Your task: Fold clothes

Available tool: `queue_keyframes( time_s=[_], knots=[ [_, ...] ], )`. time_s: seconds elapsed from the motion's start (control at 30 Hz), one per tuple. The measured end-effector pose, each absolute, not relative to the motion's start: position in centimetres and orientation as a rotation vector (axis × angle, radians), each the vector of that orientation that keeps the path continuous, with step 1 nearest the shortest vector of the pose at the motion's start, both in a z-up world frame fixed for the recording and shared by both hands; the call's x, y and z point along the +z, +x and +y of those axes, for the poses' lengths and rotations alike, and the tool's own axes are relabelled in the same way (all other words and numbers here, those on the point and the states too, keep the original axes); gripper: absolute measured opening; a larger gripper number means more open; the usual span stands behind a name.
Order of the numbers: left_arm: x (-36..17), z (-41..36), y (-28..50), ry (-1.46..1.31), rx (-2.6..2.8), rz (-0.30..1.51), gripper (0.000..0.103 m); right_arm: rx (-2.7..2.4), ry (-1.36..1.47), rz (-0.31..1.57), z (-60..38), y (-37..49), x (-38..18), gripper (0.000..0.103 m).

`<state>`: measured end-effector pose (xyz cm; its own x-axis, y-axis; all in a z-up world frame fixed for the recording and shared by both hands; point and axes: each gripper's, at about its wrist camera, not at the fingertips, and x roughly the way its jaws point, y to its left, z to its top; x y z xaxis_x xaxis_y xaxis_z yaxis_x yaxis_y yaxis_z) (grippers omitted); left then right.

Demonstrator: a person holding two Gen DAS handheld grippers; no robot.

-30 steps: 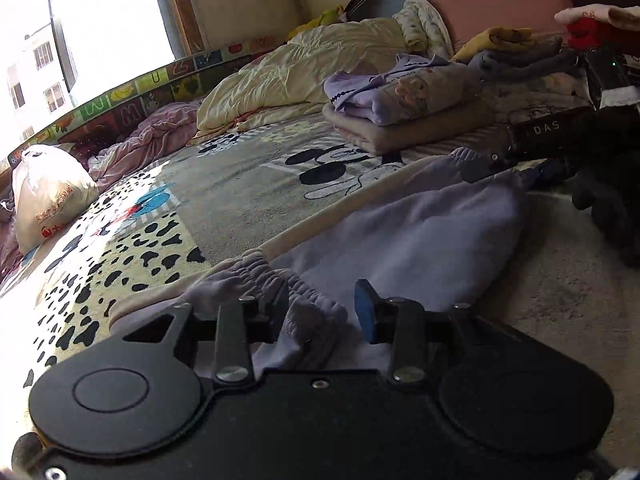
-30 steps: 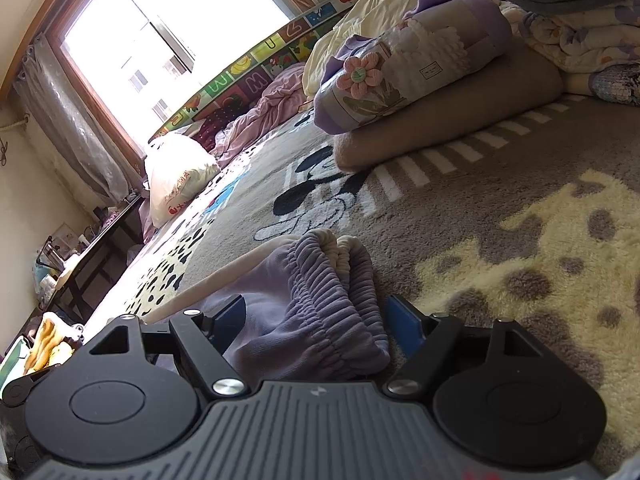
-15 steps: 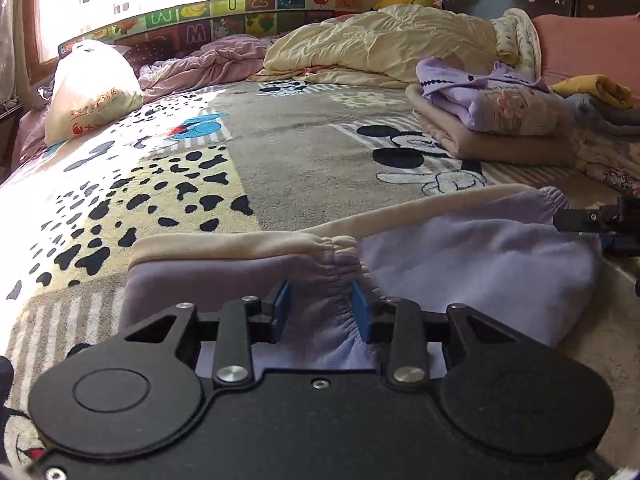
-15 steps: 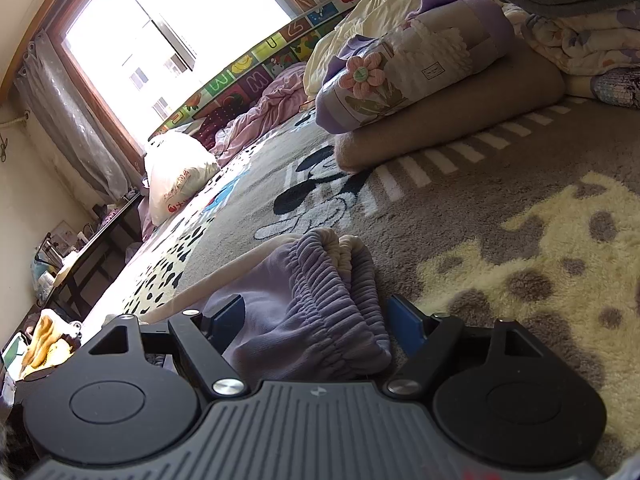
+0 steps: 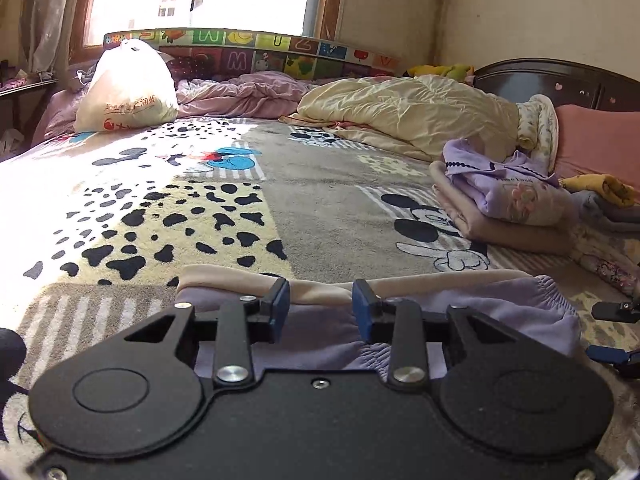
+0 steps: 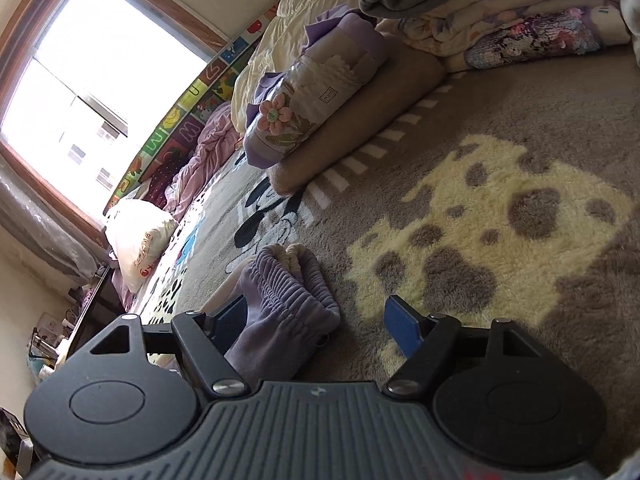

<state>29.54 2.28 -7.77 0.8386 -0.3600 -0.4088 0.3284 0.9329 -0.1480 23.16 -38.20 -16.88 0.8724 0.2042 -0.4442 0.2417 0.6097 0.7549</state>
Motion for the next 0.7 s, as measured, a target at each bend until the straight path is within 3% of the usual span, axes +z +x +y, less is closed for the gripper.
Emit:
queue_keyframes(
  time_s=[0.17,0.27,0.33,0.57,0.6,0.7],
  knots=[
    [-7.3,4.8,26.5,-0.132,-0.246,0.3,0.039,-0.059,1.006,0.551,-36.5,24.2,-17.0,0.078],
    [-7.3,6.3,25.9,-0.177,-0.262,0.278,0.04,-0.082,1.036,0.562,-35.4,25.4,-17.1,0.086],
    [-7.2,7.3,25.4,-0.178,-0.263,0.27,0.04,-0.101,0.975,0.552,-34.8,26.6,-17.1,0.085],
    [-7.4,11.7,24.4,-0.257,-0.215,0.284,0.04,-0.128,0.947,0.476,-34.4,27.7,-18.5,0.043],
    [-7.4,12.3,24.3,-0.265,-0.208,0.285,0.04,-0.105,0.966,0.467,-34.5,27.8,-18.6,0.03],
    [-7.4,13.7,23.9,-0.288,-0.185,0.283,0.04,-0.083,0.941,0.419,-34.2,27.8,-17.3,0.028]
  ],
)
